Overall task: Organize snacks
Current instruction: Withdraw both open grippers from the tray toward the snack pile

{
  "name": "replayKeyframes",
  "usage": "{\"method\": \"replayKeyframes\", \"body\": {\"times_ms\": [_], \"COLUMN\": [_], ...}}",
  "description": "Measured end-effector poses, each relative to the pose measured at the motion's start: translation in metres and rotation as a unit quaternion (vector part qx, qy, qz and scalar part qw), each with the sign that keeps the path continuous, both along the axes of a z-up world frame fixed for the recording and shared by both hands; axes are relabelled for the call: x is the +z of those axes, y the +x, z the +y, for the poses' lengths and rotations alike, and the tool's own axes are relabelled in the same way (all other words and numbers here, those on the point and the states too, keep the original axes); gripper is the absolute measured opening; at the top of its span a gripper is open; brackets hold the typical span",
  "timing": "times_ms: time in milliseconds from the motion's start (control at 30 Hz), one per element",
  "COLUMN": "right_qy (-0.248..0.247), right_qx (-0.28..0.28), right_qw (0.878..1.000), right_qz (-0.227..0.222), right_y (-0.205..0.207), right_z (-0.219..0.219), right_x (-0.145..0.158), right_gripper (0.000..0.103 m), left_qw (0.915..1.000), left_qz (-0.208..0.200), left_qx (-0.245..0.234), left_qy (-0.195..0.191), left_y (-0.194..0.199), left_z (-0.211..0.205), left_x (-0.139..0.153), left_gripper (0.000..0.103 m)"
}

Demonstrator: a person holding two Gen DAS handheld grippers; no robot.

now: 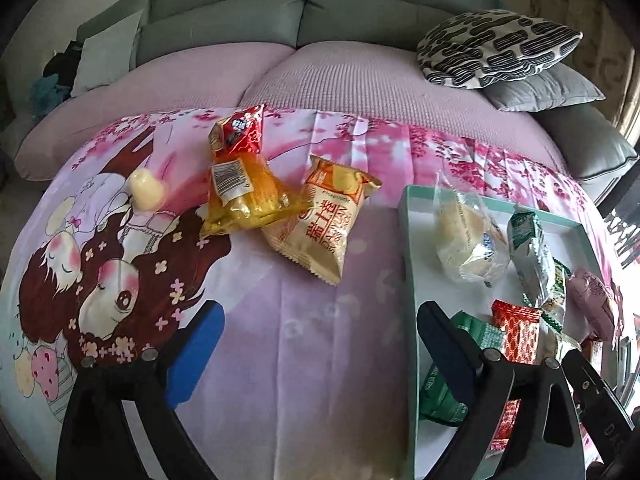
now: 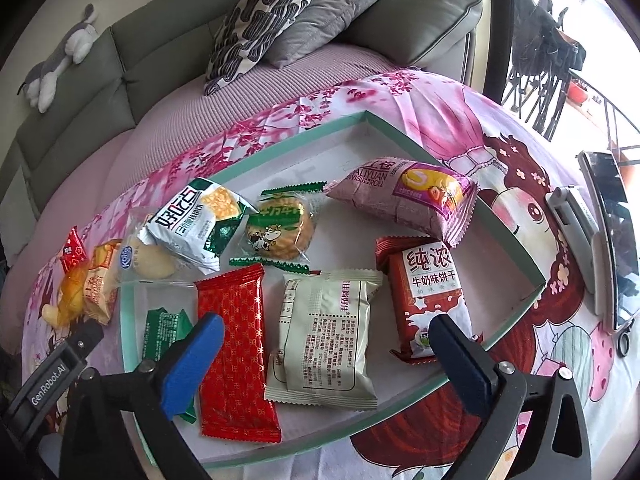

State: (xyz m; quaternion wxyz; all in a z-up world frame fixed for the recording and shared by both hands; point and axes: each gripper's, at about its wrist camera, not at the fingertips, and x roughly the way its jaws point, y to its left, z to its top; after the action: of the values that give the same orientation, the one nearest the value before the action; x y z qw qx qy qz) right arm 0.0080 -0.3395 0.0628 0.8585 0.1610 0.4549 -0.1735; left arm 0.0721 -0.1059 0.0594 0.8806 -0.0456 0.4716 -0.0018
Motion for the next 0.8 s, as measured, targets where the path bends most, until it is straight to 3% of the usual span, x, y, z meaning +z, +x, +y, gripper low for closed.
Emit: {"method": "replayKeyframes", "body": {"times_ms": [533, 700, 800], "right_qy": [-0.024, -0.036, -0.039], "right_qx": [0.013, 0.024, 0.034], "right_qw": [1.000, 0.999, 0.998], "right_qz": [-0.014, -0.022, -0.035], "right_y": [0.006, 0.008, 0.010], "right_z": [0.026, 0.042, 0.058], "right_x": [0.016, 0.025, 0.034], "right_gripper": [0.103, 0.103, 0.103], "left_qw": [0.9985, 0.9998, 0.9998], "left_qz": [0.017, -0.005, -0.004], "left_qx": [-0.009, -0.019, -0.019], "left_qy": [-0.052, -0.011, -0.010], "left_y": [0.001, 0.000, 0.002], "left_z": [0.023, 0.038, 0.051], "left_x": [0.004, 0.017, 0.020], "left_gripper": [0.097, 0.097, 0.097]}}
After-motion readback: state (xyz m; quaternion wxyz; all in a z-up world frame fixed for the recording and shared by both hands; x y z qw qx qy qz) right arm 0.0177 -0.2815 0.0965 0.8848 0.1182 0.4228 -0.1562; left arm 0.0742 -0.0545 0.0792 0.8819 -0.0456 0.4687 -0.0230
